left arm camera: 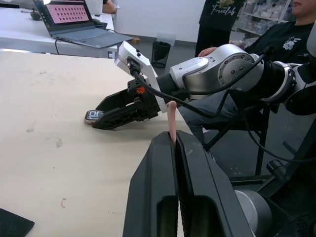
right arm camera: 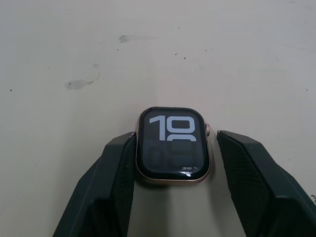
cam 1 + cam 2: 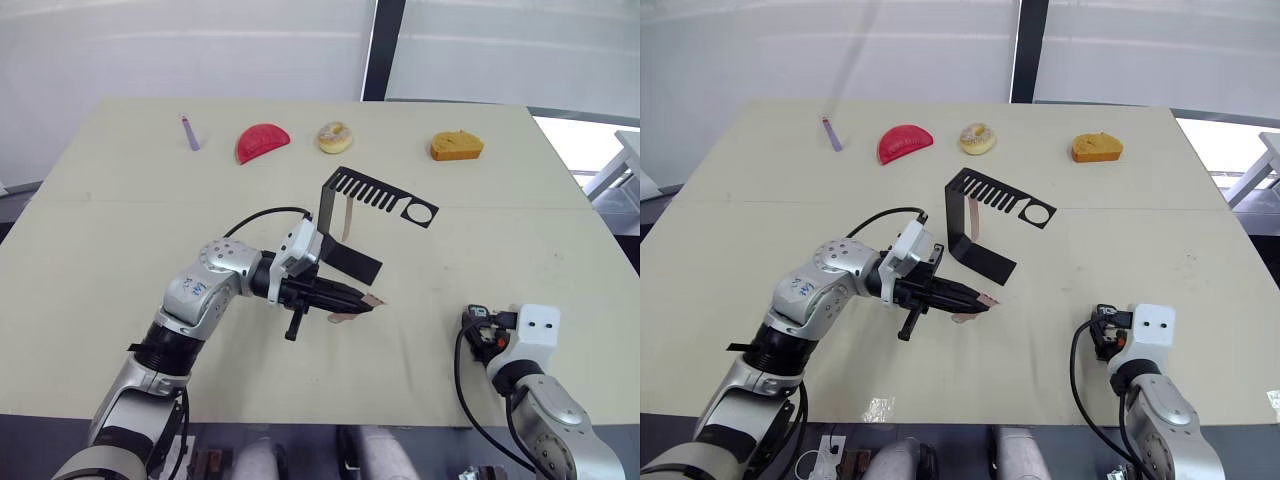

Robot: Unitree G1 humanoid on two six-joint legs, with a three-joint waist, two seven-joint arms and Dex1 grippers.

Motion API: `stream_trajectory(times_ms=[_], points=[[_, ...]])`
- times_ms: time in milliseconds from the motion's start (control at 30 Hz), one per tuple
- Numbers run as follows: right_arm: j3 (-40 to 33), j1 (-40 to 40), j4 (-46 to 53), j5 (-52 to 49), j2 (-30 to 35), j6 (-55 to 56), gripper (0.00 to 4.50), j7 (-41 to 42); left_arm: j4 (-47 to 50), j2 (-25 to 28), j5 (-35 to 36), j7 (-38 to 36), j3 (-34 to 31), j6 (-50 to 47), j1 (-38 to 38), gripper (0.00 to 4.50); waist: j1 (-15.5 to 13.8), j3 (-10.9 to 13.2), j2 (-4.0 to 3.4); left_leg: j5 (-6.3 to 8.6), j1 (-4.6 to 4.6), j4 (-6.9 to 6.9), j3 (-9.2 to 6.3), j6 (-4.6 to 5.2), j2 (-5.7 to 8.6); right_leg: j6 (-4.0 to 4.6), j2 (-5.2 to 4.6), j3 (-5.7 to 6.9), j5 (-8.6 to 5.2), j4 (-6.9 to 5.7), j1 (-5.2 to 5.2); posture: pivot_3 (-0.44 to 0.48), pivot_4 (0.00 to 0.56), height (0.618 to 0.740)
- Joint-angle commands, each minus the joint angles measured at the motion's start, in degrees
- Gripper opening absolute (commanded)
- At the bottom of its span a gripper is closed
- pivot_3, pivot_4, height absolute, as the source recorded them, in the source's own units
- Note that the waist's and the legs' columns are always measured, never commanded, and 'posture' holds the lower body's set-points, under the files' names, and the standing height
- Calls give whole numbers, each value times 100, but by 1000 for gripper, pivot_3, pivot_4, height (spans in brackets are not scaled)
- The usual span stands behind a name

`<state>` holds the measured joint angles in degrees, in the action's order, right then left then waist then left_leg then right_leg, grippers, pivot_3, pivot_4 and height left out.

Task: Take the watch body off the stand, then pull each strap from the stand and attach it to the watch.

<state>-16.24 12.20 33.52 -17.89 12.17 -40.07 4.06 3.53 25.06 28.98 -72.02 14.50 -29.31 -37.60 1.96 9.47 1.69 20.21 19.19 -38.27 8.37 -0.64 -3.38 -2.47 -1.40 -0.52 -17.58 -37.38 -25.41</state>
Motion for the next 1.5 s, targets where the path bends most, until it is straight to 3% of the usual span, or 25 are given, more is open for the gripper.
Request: stream_trajectory(times_ms=[33,133,367,667,900,1067,1267,1500], points=[[-37,82,14,40,-61,-98,2455,-112,25,-43,15,25,-112,90,-100,0,0,0,0,0,0,0,0,0,0,0,0,0,0,0,0,0,150,737],[-13,124,114,56,-35,-107,1508,-88,26,-49,7,31,-112,102,-94,0,-1,0,0,0,0,0,0,0,0,0,0,0,0,0,0,0,150,737],[-198,71,618,-106,407,-537,1508,101,34,2,-17,29,-146,157,-51,0,-17,0,0,0,1,1,-1,0,0,0,0,1,0,0,-1,0,150,737],[-909,-365,1105,-1472,1637,-2155,1508,1020,-55,10,-82,6,-168,321,-39,0,-29,3,-3,0,2,1,-4,0,0,0,2,2,0,0,-1,0,150,737],[-957,-626,1116,-2120,2139,-2545,1508,1433,-205,-7,-354,51,-125,748,-45,0,-25,3,-3,0,3,2,-4,1,1,0,2,2,0,2,-1,0,150,737],[-1236,-1469,961,-3452,2228,-3573,1508,1508,-534,82,-1060,-99,-4,2051,-169,0,-5,3,-3,0,1,1,-2,1,0,0,2,0,0,-1,-1,0,150,737],[-1198,-2560,-63,-5537,2327,-4951,1508,1393,-972,158,-1634,-278,56,3349,-298,0,-37,3,-2,1,8,4,-6,6,-1,0,-1,4,0,6,-4,0,150,737],[-278,-2944,-1048,-7592,2663,-4459,1508,-12,-1087,188,-1990,-322,189,3961,-302,0,-32,3,-2,3,13,1,-5,13,-1,-3,-6,5,2,8,-5,0,150,737]])
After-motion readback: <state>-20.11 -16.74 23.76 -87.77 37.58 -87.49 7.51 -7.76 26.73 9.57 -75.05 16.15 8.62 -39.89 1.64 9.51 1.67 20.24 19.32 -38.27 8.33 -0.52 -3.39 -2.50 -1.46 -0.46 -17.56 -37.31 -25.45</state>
